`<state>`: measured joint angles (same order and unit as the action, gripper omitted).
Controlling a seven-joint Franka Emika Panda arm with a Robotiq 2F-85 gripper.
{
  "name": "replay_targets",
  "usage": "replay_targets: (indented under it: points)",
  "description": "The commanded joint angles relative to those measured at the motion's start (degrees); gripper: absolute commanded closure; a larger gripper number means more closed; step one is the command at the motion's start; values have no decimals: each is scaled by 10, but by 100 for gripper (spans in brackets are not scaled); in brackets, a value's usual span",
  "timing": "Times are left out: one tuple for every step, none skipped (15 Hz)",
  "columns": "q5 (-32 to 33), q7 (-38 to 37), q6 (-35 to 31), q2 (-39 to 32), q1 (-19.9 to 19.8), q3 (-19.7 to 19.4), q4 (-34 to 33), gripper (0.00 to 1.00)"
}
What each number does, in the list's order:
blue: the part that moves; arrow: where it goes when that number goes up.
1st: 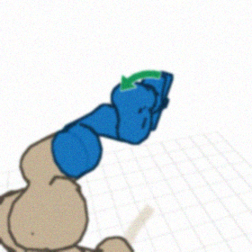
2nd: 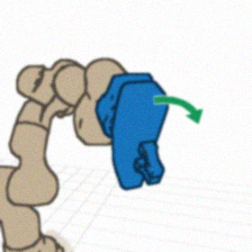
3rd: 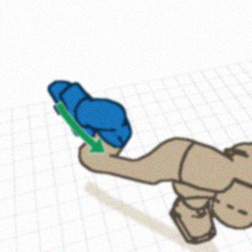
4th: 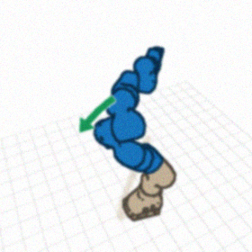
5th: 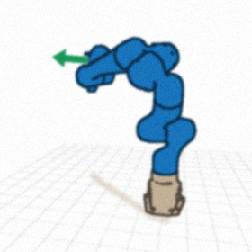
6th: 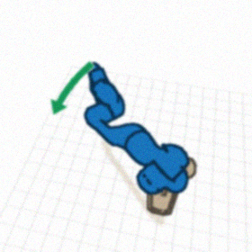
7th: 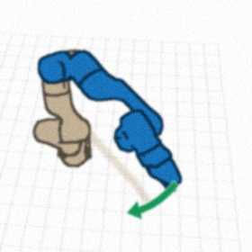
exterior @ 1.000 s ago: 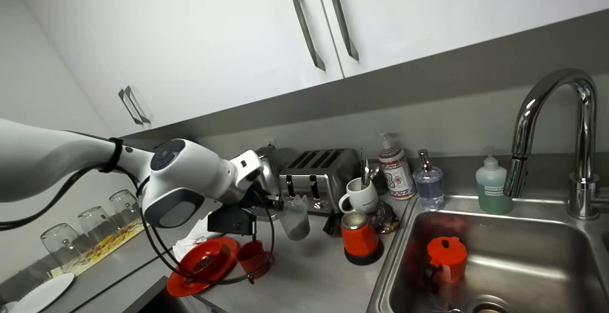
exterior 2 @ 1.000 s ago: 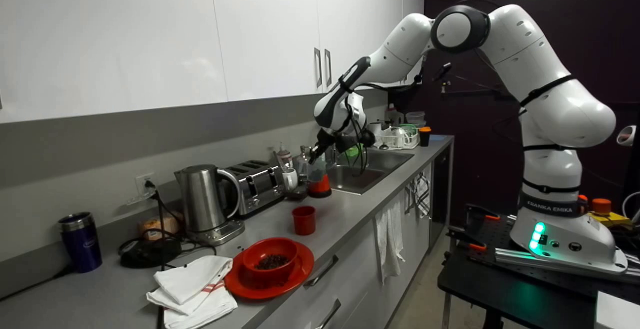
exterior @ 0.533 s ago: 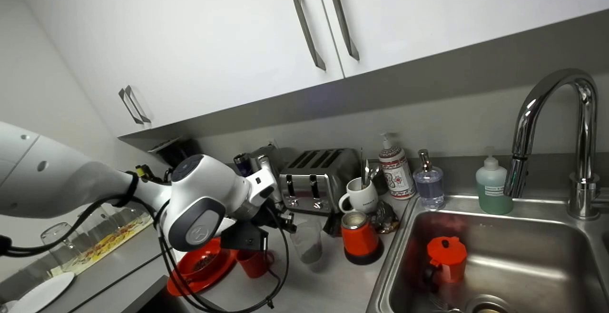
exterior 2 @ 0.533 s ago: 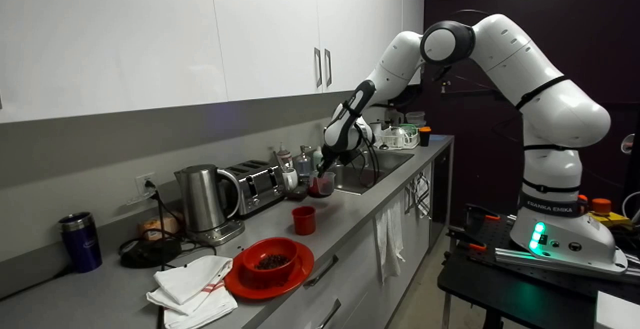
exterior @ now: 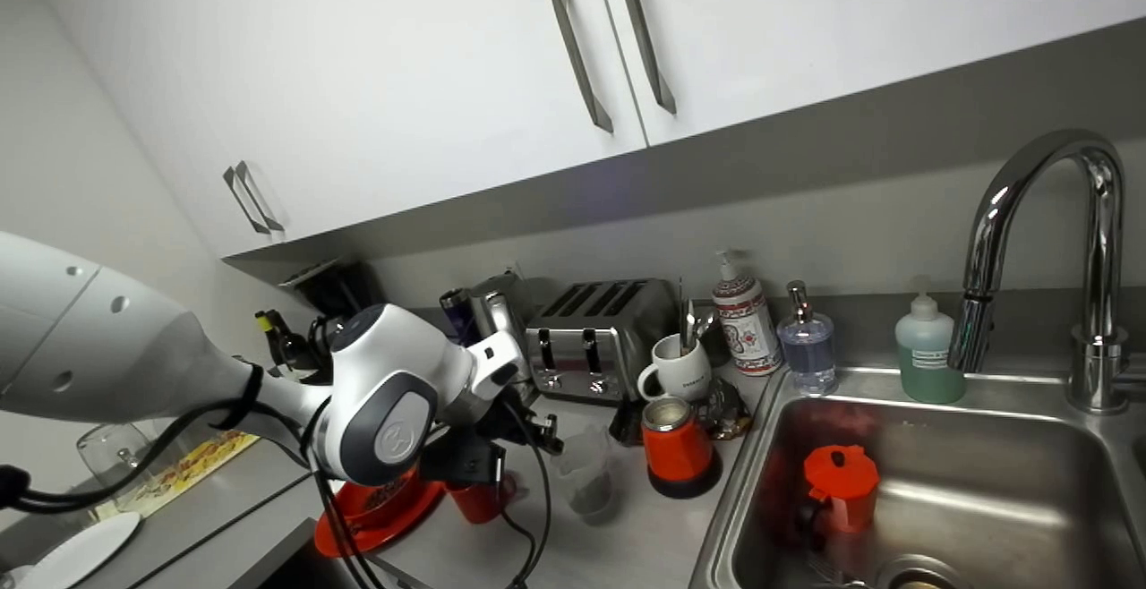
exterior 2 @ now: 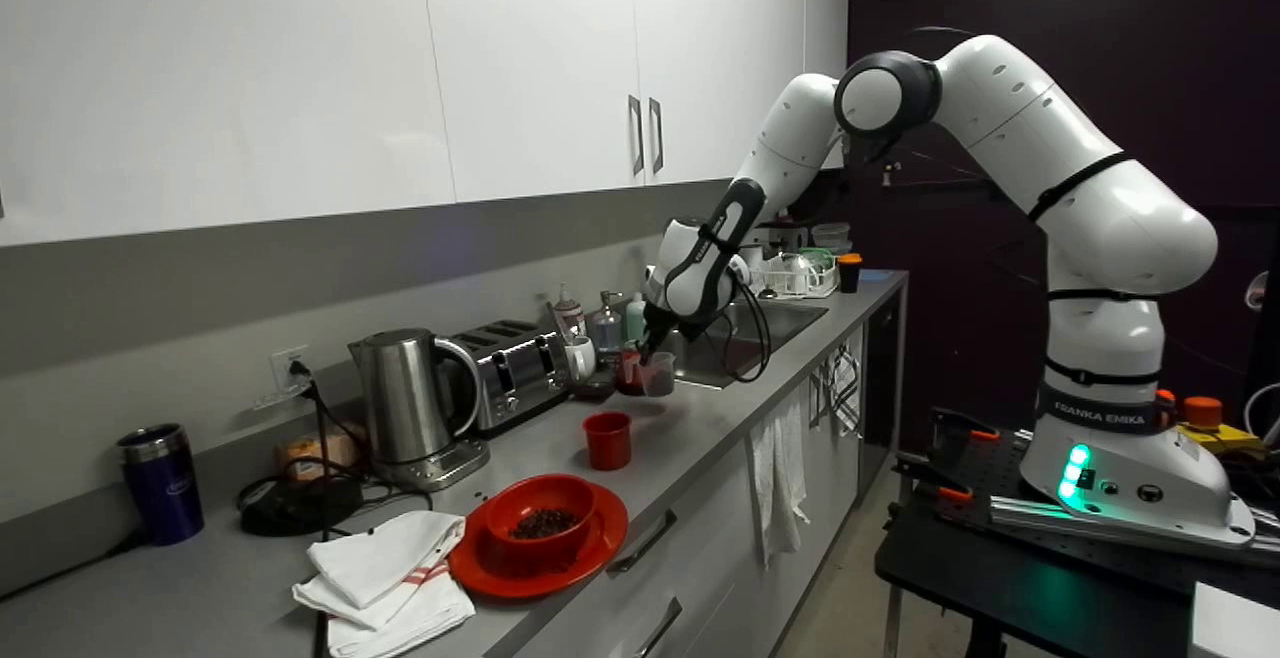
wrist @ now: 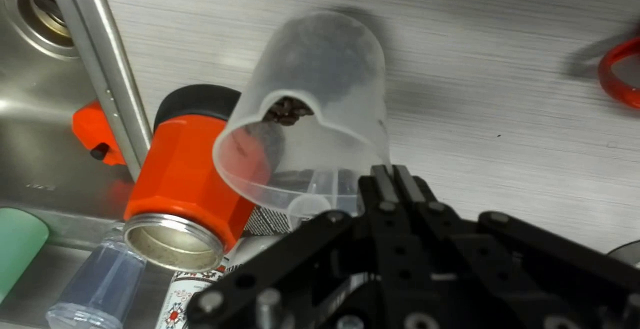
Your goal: Pick up the jar and pour some of its contents in the bowl
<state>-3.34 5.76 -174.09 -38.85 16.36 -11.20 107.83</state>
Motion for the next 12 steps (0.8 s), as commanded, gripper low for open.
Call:
replay_targets:
  points:
    - [33, -35, 9, -3, -24, 28, -8, 97]
    - [34, -37, 10, -5, -30, 36, -8, 97]
    - [34, -37, 10, -7, -37, 46, -8, 97]
    - [33, -37, 9, -9, -42, 54, -8, 97]
    - [34, -37, 9, -12, -46, 59, -8, 96]
    - [36, -38, 8, -15, -46, 61, -8, 96]
    - [40, -40, 7, -19, -41, 56, -7, 96]
    - [42, -41, 8, -22, -39, 55, -7, 96]
    - [45, -42, 8, -24, -38, 53, -6, 96]
    - [48, -44, 9, -27, -34, 49, -6, 96]
    - [52, -46, 9, -30, -31, 46, -5, 96]
    - [56, -47, 9, -30, -28, 41, -4, 96]
